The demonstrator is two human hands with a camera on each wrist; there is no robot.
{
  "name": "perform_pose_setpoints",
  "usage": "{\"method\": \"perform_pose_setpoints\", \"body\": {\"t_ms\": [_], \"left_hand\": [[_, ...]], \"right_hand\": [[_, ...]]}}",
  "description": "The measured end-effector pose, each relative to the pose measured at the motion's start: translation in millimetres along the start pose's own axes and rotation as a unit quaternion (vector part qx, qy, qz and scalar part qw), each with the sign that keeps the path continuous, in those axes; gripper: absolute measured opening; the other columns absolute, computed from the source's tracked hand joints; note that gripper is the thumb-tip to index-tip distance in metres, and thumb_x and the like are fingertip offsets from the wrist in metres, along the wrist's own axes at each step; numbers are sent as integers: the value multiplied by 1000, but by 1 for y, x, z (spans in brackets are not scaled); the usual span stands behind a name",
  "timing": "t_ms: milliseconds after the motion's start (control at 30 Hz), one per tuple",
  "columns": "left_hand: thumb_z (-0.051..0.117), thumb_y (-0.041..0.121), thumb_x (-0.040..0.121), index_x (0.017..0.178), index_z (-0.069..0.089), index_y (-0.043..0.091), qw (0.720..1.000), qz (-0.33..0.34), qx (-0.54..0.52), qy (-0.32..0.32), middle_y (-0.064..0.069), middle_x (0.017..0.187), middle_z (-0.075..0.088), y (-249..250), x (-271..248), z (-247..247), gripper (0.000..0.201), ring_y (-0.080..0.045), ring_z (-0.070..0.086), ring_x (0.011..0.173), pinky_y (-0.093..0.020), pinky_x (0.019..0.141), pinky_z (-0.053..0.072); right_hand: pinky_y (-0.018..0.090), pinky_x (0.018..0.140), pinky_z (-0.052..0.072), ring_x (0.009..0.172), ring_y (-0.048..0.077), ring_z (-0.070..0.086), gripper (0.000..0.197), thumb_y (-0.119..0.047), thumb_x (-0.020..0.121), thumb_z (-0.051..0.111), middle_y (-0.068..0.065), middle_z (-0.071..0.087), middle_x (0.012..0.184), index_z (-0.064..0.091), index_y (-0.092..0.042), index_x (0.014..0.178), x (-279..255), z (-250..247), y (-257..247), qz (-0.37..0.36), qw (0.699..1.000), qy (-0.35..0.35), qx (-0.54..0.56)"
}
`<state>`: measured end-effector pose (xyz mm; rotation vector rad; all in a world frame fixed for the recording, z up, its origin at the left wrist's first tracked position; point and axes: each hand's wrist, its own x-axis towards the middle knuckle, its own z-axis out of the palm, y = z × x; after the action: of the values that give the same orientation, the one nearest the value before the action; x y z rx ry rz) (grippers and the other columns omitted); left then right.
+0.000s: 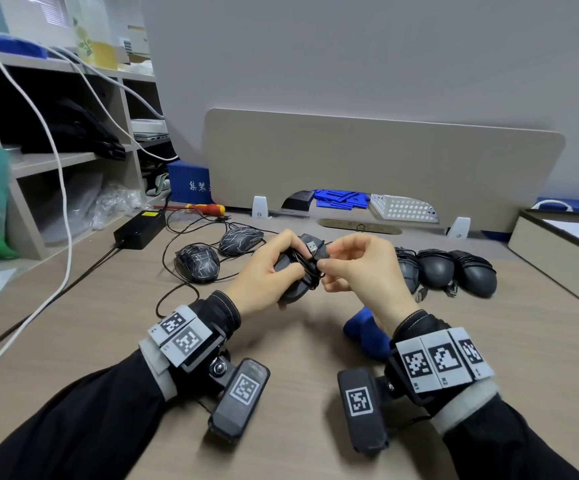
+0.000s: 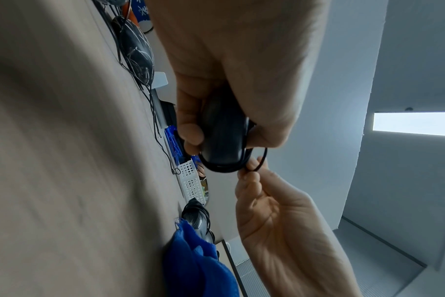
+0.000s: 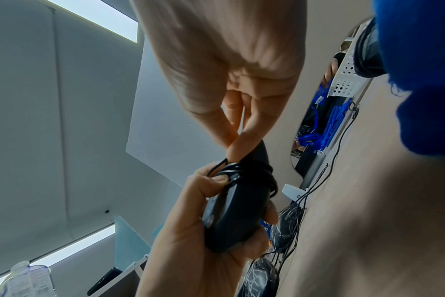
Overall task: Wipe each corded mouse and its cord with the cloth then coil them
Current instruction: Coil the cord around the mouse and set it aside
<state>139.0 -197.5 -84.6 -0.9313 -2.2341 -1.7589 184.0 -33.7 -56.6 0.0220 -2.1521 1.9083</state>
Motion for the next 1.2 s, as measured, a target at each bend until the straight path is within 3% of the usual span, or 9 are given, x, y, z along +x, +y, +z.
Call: {"method": "perform_pose_setpoints", "body": {"t_ms": [167,433,567,633,700,800,900,1033,1200], "left_hand": [[52,9,79,94,57,14,999,-6,-38,-10,-23,91,65,3,0,1,17,-16,61,62,-27,36,45],[52,9,79,93,58,15,997,-17,-69,-17,-25,88,66,3,-1,1,17,-24,60,57,-27,34,44],[53,12,79,91,59,25,999,23,5,-21,-19,95,63,-4,0,2,18,-27,63,78,-27,48,48],[52,12,80,90,59,23,999,25,26,-24,-16,96,60,-5,0,3,17,-21,59,78,-25,42,45],[52,12,80,91,58,21,999,19,22,-30,-16,97,60,-5,0,3,16,-17,58,76,-26,39,43],[51,16,77,90,57,23,997,36,52,-35,-7,96,62,-6,0,2,16,-16,58,88,-19,57,46],[51,22,74,87,57,31,996,34,59,-50,-7,95,64,-7,-1,2,17,-19,59,90,-37,65,52],[53,22,73,86,55,34,993,40,80,-77,-8,93,61,-9,-1,3,18,-17,58,86,-25,71,44],[53,25,73,85,55,33,991,53,101,-67,-3,93,58,-6,-1,1,15,-6,55,88,-16,75,43]], "right_hand": [[27,54,56,57,14,64,17,5,83,73,11,65,69,70,-3,97,4,-1,3,-37,999,21,-24],[26,54,54,61,13,57,32,5,88,64,4,57,71,68,-11,115,8,0,7,-109,991,-4,-80],[29,55,57,67,10,53,32,-6,94,59,3,55,78,69,-17,121,9,2,6,-106,986,-30,-125],[29,53,58,62,4,52,30,-11,94,63,1,54,71,70,-20,122,9,1,6,-120,981,-42,-146],[30,53,57,55,2,51,28,-10,94,65,-2,50,67,72,-19,119,10,-2,7,-141,976,-47,-158],[29,54,57,54,5,50,26,-4,91,66,3,51,75,76,-19,110,12,-4,7,-156,970,-53,-178],[35,58,56,60,11,52,23,-3,88,65,4,54,83,71,-20,101,13,-4,8,-125,972,-60,-192],[32,57,54,74,20,58,16,-9,85,64,6,57,97,62,-23,92,14,-4,10,-101,971,-45,-212],[40,48,56,55,13,57,17,-27,78,77,2,66,72,64,-16,84,10,-8,8,-96,968,20,-232]]}}
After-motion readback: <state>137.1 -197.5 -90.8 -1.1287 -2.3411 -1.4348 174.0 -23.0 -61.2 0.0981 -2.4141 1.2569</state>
